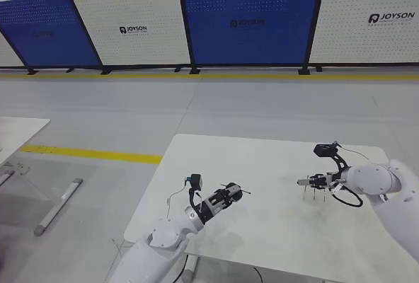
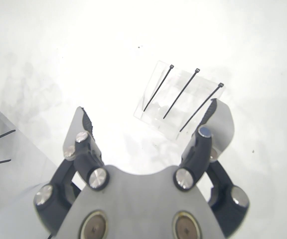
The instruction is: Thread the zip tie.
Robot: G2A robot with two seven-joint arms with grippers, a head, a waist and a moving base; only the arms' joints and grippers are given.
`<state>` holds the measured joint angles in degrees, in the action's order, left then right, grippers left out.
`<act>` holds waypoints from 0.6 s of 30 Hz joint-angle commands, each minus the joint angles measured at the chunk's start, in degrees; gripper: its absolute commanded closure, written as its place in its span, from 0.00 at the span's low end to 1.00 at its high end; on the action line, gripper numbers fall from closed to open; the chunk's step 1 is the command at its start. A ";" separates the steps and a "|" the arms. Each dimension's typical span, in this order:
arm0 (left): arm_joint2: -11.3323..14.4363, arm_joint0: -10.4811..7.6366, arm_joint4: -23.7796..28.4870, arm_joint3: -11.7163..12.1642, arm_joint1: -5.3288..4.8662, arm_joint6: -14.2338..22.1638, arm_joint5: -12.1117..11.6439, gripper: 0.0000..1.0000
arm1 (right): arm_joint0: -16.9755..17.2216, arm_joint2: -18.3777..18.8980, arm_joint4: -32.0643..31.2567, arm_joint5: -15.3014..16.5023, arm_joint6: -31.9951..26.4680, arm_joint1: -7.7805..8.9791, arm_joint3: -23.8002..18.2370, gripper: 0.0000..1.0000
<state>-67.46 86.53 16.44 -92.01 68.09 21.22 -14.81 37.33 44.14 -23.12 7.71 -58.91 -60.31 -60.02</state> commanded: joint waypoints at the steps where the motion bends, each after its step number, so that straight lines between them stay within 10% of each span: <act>1: 0.00 0.00 0.00 0.00 0.00 0.00 0.00 1.00 | 0.01 0.00 -0.01 -0.04 -0.01 0.00 -0.01 0.00; 18: 0.00 0.00 0.00 0.00 0.00 0.00 0.00 1.00 | 1.00 1.88 3.64 -3.41 4.12 -0.85 2.39 0.00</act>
<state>-67.46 86.53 16.44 -92.01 68.09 21.22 -14.81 38.41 45.91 -19.63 4.60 -54.83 -61.10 -57.90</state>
